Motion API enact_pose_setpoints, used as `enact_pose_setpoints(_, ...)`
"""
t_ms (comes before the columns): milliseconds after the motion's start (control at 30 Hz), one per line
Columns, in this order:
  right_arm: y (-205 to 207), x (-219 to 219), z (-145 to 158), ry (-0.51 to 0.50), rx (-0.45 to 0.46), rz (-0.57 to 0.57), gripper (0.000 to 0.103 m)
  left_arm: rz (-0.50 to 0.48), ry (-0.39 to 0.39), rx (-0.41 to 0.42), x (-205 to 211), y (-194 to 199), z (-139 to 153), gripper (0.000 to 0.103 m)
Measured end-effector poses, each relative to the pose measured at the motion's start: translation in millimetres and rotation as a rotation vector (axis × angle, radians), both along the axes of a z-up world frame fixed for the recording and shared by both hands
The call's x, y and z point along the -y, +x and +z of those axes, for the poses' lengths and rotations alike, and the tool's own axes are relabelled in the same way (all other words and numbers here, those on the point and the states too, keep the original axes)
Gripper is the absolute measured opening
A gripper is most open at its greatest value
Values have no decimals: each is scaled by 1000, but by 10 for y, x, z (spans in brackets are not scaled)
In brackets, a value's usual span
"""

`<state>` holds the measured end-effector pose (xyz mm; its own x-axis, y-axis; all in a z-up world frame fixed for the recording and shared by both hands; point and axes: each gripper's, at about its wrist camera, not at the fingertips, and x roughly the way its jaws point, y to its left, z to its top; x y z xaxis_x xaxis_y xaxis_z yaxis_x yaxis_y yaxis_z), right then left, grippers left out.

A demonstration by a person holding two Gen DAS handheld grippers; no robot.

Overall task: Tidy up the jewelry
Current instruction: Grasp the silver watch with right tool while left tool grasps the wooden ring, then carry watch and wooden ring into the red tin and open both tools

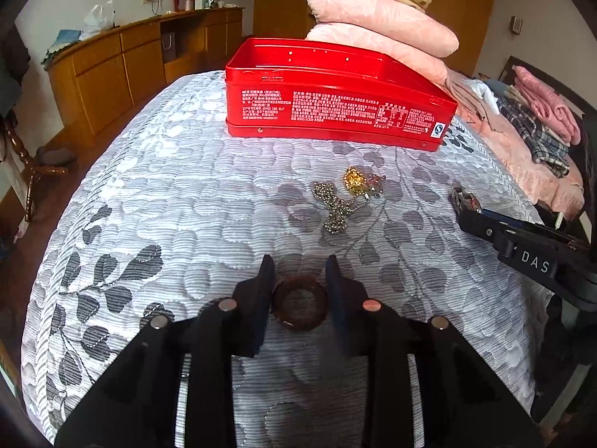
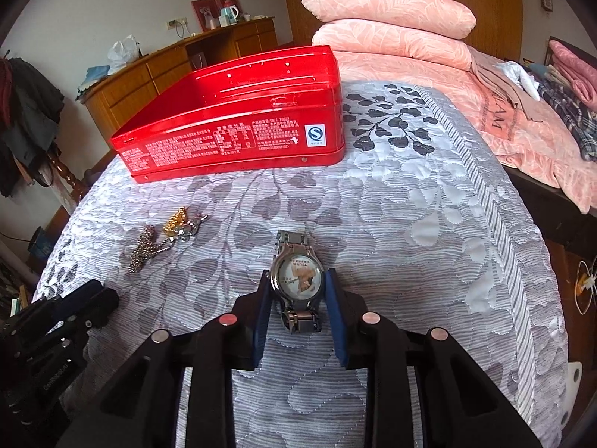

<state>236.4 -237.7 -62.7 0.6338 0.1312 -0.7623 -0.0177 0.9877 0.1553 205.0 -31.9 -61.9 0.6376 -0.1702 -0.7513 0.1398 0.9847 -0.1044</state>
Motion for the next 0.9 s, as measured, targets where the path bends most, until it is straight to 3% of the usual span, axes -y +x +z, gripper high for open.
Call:
enact_pose_setpoints(267, -73, 42, 161, 9, 33, -2, 28, 3, -41, 23, -34, 39, 92, 27)
enact_pose_setpoints(900, 152, -20, 751, -21, 158, 49, 28, 4, -73, 165, 10, 528, 711, 27)
